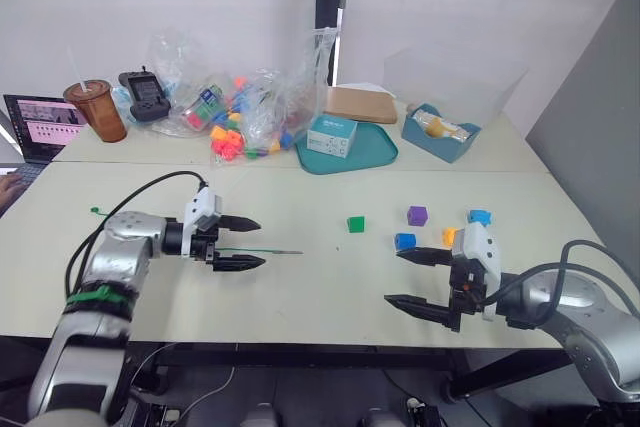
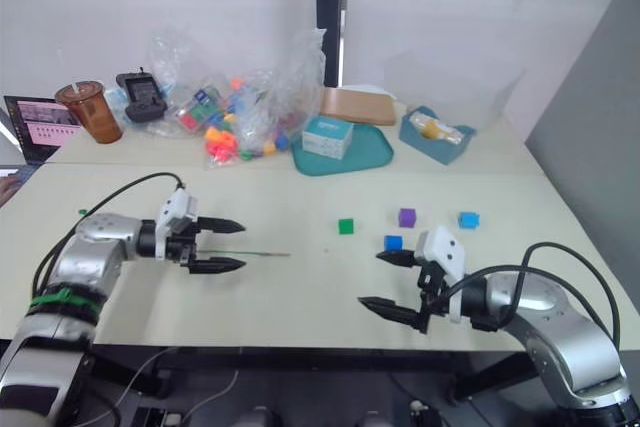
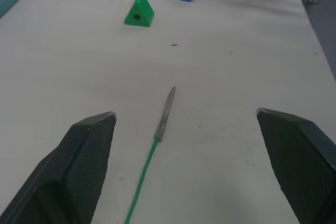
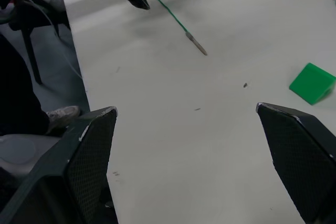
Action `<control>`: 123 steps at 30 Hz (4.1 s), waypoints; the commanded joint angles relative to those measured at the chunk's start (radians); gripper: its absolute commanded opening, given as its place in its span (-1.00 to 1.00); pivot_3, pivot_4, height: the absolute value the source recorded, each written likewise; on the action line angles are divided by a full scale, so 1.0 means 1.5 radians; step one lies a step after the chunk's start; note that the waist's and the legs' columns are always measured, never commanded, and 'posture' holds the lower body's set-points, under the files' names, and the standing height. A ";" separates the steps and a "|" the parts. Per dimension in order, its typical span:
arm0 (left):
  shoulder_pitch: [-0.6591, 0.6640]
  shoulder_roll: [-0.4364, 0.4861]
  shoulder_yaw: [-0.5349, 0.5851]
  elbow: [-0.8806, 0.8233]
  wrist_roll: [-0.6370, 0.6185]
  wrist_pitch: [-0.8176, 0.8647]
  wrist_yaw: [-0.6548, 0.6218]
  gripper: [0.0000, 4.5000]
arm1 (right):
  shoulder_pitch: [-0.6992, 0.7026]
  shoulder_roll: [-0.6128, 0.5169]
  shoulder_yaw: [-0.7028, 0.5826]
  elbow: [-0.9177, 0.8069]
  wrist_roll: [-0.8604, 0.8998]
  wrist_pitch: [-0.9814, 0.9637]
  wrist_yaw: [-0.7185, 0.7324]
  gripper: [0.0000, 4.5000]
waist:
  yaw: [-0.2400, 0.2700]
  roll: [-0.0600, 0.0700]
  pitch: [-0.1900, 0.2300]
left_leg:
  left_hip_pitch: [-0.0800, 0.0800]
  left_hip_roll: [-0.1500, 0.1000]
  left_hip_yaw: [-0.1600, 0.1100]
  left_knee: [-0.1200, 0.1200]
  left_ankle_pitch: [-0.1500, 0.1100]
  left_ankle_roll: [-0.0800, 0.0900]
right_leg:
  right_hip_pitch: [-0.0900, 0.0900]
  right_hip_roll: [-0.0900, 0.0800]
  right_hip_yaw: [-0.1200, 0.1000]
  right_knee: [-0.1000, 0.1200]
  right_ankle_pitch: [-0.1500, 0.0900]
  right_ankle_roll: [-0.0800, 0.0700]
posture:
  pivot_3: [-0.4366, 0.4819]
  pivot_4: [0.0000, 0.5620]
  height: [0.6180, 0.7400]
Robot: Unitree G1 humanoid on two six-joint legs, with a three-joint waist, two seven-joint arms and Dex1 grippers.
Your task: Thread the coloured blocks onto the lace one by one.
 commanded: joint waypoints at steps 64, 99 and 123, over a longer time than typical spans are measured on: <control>0.305 0.103 0.112 -0.688 -0.063 0.399 0.198 -0.97 | -0.246 0.178 -0.137 0.474 -0.237 -0.046 -0.489 1.00 | 0.000 0.002 0.001 | -0.002 0.000 -0.001 0.001 0.000 0.000 | -0.001 -0.001 -0.001 0.002 0.000 0.000 | -0.05 -0.47 1.00; 0.295 0.129 0.065 -0.671 -0.087 0.374 0.212 -1.00 | -0.236 0.193 -0.167 0.133 -0.174 0.157 -0.530 -0.48 | -0.001 0.008 0.004 | -0.003 0.000 0.000 0.000 0.000 0.000 | -0.003 -0.001 0.000 0.002 0.000 0.000 | -0.05 -0.47 1.00; 0.218 0.092 0.005 -0.593 -0.067 0.335 0.206 -1.00 | -0.090 0.421 0.305 -0.073 -0.258 0.312 -0.681 -0.48 | -0.016 0.008 0.004 | -0.008 -0.001 -0.001 0.001 0.001 -0.002 | -0.013 0.000 0.001 0.010 0.000 0.000 | -0.05 -0.47 1.00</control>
